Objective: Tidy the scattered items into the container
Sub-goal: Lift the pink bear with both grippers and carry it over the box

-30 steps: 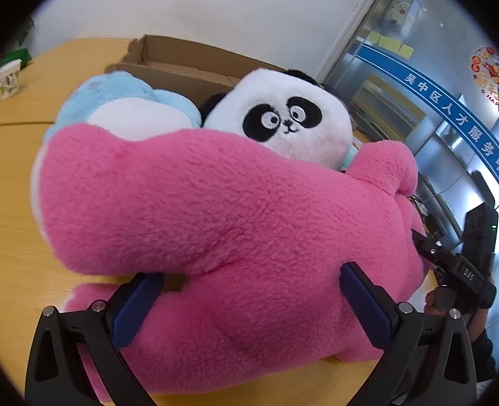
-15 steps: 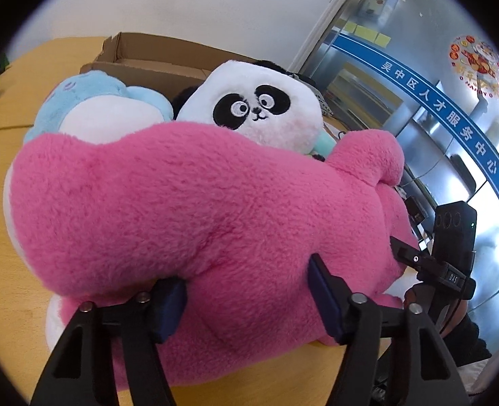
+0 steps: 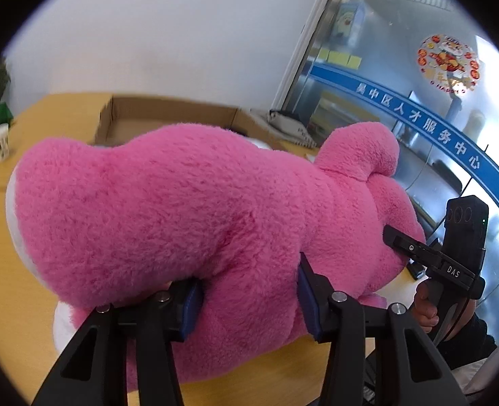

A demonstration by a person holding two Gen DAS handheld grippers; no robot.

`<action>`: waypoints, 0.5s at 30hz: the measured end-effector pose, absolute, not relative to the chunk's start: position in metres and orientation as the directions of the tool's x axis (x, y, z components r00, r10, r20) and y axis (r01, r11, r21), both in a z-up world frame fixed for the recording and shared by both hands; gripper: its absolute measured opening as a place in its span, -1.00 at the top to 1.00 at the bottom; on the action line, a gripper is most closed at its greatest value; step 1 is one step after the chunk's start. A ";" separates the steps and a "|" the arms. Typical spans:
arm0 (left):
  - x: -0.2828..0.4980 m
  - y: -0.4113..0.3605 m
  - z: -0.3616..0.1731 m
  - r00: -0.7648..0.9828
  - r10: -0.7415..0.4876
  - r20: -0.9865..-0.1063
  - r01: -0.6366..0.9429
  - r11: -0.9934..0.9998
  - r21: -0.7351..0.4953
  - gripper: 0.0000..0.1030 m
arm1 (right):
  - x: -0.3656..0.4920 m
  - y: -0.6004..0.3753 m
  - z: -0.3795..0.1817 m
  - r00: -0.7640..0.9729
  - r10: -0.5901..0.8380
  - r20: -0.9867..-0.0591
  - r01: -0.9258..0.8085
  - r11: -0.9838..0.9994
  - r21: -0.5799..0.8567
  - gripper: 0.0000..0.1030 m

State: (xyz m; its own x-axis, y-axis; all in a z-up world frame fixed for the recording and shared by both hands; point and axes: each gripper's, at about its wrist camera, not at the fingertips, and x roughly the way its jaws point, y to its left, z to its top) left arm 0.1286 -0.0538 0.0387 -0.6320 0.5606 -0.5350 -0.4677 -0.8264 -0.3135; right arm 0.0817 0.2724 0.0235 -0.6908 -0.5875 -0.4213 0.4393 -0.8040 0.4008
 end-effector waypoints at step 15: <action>-0.033 -0.050 0.209 -0.716 0.603 -0.350 -0.584 -0.793 -0.171 0.07 | -0.035 0.238 0.206 -0.800 -0.570 -0.184 0.533 -0.818 0.218 -0.46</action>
State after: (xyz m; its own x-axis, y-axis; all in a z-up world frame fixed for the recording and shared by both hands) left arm -0.0328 -0.0502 0.2094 -0.7164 0.6034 -0.3503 -0.5845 -0.7932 -0.1709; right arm -0.0347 0.2381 0.2062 -0.8004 -0.5705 -0.1842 0.5328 -0.8178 0.2176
